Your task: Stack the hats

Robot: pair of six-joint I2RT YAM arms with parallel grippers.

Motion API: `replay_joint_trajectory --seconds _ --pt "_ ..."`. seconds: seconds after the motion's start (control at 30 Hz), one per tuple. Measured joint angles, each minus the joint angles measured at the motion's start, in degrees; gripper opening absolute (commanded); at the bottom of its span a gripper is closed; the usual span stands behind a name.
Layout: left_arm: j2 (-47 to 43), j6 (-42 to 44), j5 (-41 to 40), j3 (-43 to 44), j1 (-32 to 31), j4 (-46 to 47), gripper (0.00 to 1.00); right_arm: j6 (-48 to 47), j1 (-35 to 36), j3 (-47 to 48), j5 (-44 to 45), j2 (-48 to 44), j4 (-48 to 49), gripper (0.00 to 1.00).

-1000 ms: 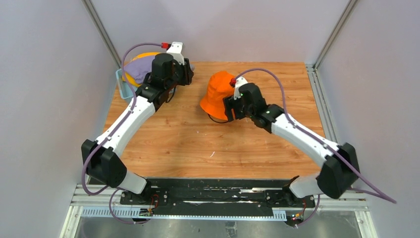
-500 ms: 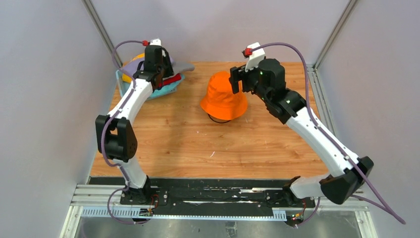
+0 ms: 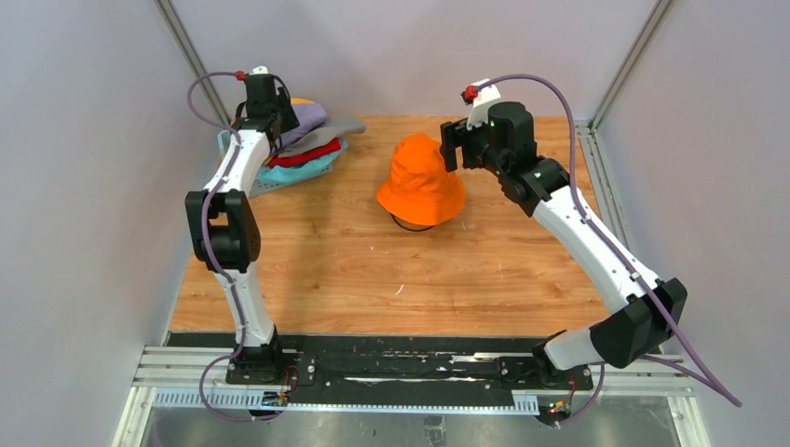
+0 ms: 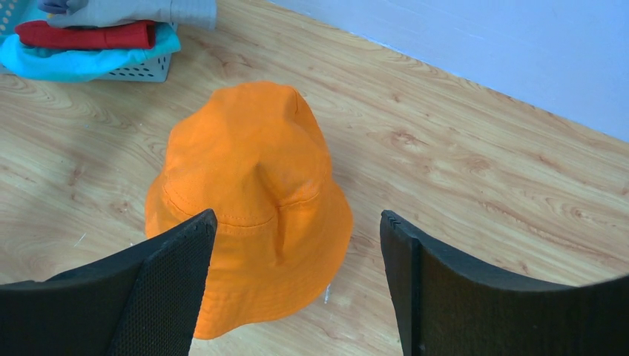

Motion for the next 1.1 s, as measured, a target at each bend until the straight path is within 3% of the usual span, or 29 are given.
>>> replay_joint_trajectory --seconds 0.47,0.57,0.63,0.67,0.93,1.1 --pt "7.0 0.7 2.4 1.7 0.3 -0.5 0.51 0.0 -0.5 -0.1 -1.9 0.8 0.2 0.8" --pt "7.0 0.9 2.3 1.7 0.7 -0.5 0.35 0.0 -0.6 -0.1 -2.5 1.3 0.2 0.8" --pt "7.0 1.1 2.1 1.7 1.0 -0.5 0.04 0.0 -0.6 0.0 -2.9 1.7 0.1 0.8" --pt "7.0 1.1 2.1 1.8 1.3 -0.7 0.01 0.0 -0.6 0.0 -3.1 2.0 0.1 0.8" --pt "7.0 1.2 5.2 4.7 2.4 -3.8 0.0 0.1 -0.6 3.3 -3.9 4.9 -1.1 0.8" --pt "-0.2 1.9 7.7 4.8 1.1 -5.9 0.0 0.0 -0.6 5.2 -3.9 5.6 -1.0 0.8"
